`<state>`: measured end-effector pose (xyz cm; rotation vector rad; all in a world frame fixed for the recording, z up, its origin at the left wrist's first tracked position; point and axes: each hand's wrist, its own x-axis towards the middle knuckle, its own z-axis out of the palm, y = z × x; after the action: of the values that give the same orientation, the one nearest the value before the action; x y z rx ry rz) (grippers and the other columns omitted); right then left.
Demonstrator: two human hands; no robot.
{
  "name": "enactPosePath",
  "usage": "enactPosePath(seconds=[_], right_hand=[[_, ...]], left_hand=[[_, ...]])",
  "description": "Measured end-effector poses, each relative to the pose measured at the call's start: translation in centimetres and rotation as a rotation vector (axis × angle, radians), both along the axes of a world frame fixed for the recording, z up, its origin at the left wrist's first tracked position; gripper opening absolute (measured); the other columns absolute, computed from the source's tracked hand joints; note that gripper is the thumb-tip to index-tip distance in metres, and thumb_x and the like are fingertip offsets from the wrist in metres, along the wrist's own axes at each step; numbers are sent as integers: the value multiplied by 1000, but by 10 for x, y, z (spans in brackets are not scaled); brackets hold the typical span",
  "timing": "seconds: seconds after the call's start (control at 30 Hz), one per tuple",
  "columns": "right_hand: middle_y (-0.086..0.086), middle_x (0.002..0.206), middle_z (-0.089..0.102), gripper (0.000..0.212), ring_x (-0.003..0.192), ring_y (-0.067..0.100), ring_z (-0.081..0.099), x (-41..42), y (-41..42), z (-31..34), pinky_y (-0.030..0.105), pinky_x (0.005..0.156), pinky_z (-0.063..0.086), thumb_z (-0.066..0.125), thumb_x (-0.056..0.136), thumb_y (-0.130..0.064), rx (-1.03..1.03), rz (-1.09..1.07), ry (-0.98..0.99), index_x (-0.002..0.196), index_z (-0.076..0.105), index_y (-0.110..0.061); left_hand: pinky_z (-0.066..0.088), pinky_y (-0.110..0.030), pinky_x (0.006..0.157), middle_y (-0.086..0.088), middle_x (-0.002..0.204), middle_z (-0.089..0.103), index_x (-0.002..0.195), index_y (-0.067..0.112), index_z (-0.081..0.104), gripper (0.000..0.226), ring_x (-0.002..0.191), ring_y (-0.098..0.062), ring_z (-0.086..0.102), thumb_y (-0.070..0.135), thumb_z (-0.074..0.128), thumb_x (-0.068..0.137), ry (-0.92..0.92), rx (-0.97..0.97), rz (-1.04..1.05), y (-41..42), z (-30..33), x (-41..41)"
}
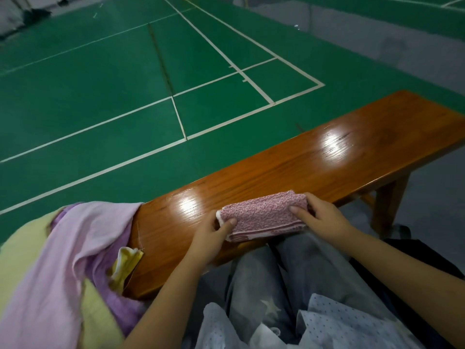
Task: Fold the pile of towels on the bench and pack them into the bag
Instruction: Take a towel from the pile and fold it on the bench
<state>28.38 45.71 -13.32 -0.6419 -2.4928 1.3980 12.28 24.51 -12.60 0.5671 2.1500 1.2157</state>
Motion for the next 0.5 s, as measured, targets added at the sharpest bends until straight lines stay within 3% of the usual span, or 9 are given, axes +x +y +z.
enactPosePath(seconds=[0.1, 0.27, 0.4, 0.5], right_hand=[[4, 91, 66, 34, 81, 19, 64, -12, -2, -7, 45, 72, 54, 47, 94, -44, 72, -135, -50, 106, 54, -14], [4, 100, 62, 41, 90, 19, 60, -20, -2, -22, 35, 72, 50, 50, 92, -47, 43, -315, -43, 112, 54, -12], [-2, 109, 60, 56, 96, 12, 60, -16, -2, -21, 29, 76, 52, 55, 85, -53, -96, -280, 20, 126, 50, -15], [-1, 117, 60, 64, 100, 10, 61, -10, 1, -22, 34, 80, 57, 55, 83, -54, -102, -169, 48, 135, 45, -17]], left_hand=[[59, -27, 71, 3, 94, 69, 103, 22, 57, 16, 80, -10, 68, 35, 56, 95, 76, -75, 40, 16, -2, -2], [46, -21, 54, 0, 88, 65, 93, 22, 51, 19, 74, -14, 64, 41, 54, 95, 163, -198, 66, 33, -5, -4], [44, -23, 58, 1, 88, 63, 99, 19, 53, 24, 77, -14, 62, 42, 52, 95, 174, -199, 105, 36, -14, -6], [38, -21, 56, 2, 86, 58, 95, 21, 49, 21, 75, -10, 55, 42, 50, 97, 203, -213, 132, 37, -17, -5]])
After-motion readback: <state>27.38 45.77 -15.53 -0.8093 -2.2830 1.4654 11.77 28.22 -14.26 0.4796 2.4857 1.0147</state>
